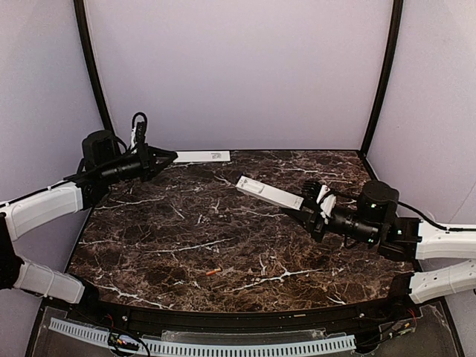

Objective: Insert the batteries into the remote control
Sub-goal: Place the battery cover at the center of the board.

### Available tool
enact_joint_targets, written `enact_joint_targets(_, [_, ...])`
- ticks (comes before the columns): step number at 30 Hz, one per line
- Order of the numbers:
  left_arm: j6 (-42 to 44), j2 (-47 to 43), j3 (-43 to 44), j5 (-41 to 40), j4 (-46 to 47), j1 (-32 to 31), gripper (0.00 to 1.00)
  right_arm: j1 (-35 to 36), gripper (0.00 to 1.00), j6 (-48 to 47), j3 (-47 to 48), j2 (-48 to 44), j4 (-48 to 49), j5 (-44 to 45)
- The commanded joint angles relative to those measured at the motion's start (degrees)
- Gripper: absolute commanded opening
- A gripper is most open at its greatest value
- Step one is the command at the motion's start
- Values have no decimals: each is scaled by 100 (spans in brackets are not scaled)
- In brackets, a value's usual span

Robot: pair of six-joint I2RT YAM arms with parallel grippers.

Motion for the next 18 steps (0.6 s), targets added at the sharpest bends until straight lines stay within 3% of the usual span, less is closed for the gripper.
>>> enact_joint_targets(1, [258,-167,-412,-1145,-718,351,0,35,0,105,19,-90,5,23])
enact_joint_targets(9, [317,194,-1095,-1572,-662,556,0,40,0,137,-14,-84,22,-105])
enact_joint_targets(18, [-11,994,-1880,-1136,765,847,0,29,0,157,-1,-6,36,-165])
